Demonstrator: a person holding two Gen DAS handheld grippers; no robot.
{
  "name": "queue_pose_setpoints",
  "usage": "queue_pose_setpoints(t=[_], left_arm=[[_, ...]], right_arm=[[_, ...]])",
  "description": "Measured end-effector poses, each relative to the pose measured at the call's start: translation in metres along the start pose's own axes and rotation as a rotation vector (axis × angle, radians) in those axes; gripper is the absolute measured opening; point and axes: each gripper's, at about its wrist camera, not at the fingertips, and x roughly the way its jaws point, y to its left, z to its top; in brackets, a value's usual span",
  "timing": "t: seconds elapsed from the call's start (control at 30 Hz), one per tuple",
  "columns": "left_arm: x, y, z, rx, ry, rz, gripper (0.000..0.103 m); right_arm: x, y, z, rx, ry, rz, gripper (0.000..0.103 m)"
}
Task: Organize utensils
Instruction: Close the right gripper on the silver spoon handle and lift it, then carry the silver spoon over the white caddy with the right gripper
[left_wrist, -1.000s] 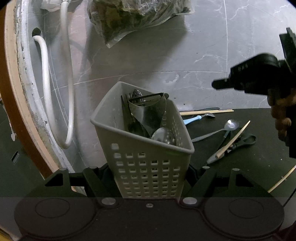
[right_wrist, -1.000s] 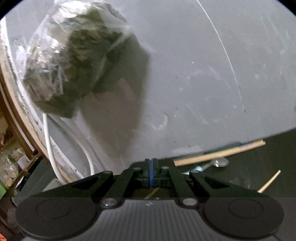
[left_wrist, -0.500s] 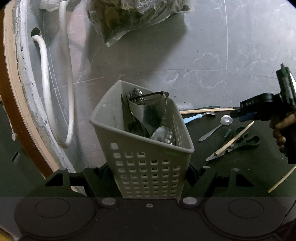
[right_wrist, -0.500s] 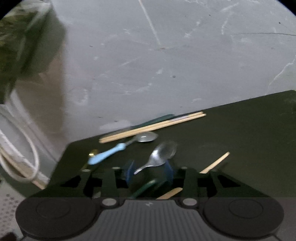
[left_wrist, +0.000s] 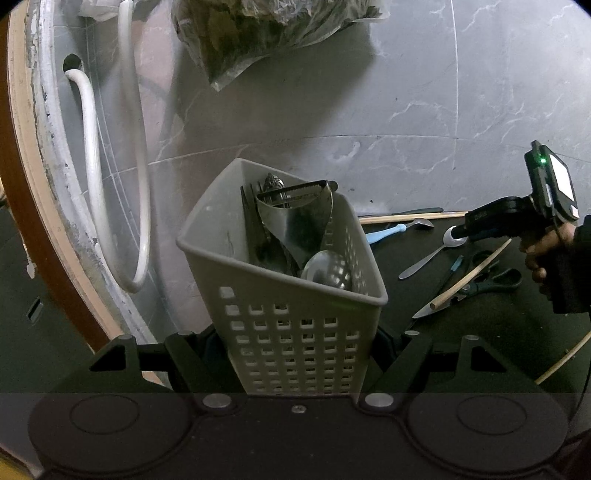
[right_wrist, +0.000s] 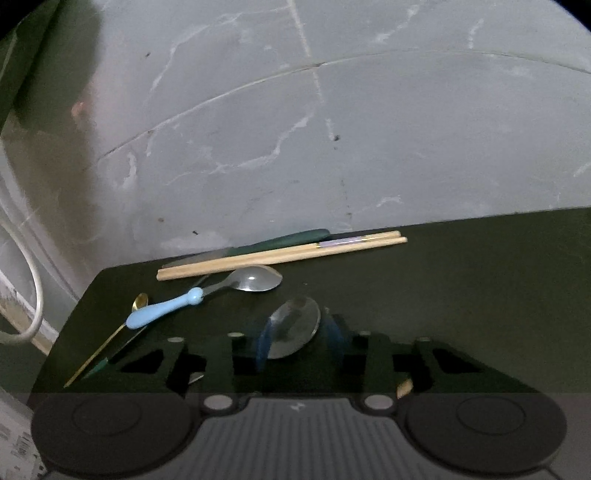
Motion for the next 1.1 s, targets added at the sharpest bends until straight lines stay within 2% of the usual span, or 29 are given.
queue_pose_setpoints(t=[0.03, 0.07, 0.2, 0.37, 0.77, 1.1], left_arm=[[0.000, 0.000, 0.000, 0.000, 0.000, 0.000, 0.078], [0.000, 0.000, 0.000, 0.000, -0.001, -0.001, 0.078], [0.000, 0.000, 0.000, 0.000, -0.001, -0.001, 0.078], [0.000, 0.000, -0.001, -0.001, -0.005, -0.001, 0.078], [-0.001, 0.000, -0.004, -0.001, -0.018, -0.002, 0.077], [-0.001, 0.000, -0.006, -0.003, -0.029, -0.005, 0.077]], right_arm=[[0.002, 0.001, 0.000, -0.006, -0.001, -0.004, 0.015], [0.004, 0.002, 0.000, -0.009, -0.001, -0.005, 0.011], [-0.001, 0.000, 0.000, 0.017, -0.030, 0.015, 0.007], [-0.025, 0.007, 0.010, 0.070, -0.106, 0.073, 0.001], [-0.092, 0.059, 0.033, -0.010, -0.285, 0.185, 0.000], [-0.171, 0.109, 0.066, -0.097, -0.487, 0.359, 0.000]])
